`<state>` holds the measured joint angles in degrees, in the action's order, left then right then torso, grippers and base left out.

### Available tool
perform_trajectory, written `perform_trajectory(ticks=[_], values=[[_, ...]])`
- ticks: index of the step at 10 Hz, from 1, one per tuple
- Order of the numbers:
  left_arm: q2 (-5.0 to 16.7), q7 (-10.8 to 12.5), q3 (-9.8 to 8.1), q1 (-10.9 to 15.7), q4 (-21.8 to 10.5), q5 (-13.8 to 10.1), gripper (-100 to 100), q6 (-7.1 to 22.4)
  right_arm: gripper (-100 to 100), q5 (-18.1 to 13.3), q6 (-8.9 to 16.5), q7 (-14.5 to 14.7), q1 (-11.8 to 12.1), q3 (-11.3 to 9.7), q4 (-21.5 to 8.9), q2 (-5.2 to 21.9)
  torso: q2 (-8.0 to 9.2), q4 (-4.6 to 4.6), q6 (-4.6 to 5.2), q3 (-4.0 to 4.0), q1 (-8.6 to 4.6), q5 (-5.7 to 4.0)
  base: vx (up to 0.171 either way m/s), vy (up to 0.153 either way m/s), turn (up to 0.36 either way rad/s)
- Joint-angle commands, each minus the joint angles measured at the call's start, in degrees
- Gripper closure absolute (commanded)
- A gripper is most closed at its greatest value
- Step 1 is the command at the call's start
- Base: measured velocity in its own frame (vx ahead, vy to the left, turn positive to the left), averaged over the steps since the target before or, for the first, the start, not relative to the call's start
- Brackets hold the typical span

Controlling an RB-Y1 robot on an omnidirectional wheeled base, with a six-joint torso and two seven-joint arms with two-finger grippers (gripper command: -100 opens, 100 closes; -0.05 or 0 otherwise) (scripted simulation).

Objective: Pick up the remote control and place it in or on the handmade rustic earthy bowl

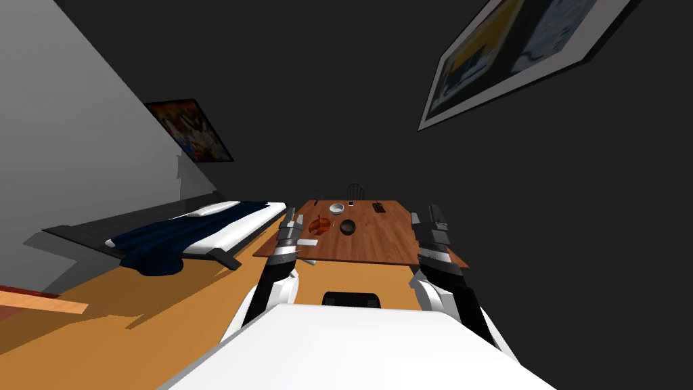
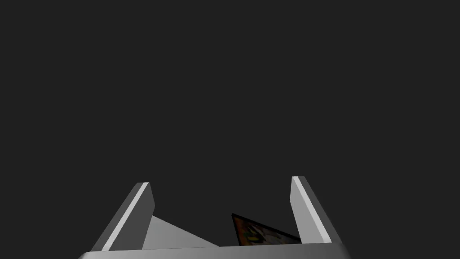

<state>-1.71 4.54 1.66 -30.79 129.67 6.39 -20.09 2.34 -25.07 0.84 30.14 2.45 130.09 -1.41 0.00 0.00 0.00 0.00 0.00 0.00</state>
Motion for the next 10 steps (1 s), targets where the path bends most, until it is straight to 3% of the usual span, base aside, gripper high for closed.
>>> perform_trajectory(ticks=[1,5,10], values=[[1.8,0.1,-0.14,0.0,-0.5,-0.7,-100,0.4,0,0.0,0.0,0.0,0.0,0.0,0.0,0.0,0.00,0.00,0.00,0.00,0.00,0.00,-0.008,0.008,-0.030],[8.0,0.5,-0.97,0.3,-3.4,-5.0,-100,2.9,0,0.0,0.0,0.0,0.0,0.0,0.0,0.0,0.11,0.02,0.01,0.06,0.17,0.04,-0.028,0.032,-0.082],[16.8,1.9,-2.61,0.8,-9.8,-14.0,-100,8.9,0,0.0,0.0,0.0,0.0,0.0,0.0,0.0,0.18,0.04,0.02,0.10,0.31,0.07,-0.048,0.061,-0.174]])
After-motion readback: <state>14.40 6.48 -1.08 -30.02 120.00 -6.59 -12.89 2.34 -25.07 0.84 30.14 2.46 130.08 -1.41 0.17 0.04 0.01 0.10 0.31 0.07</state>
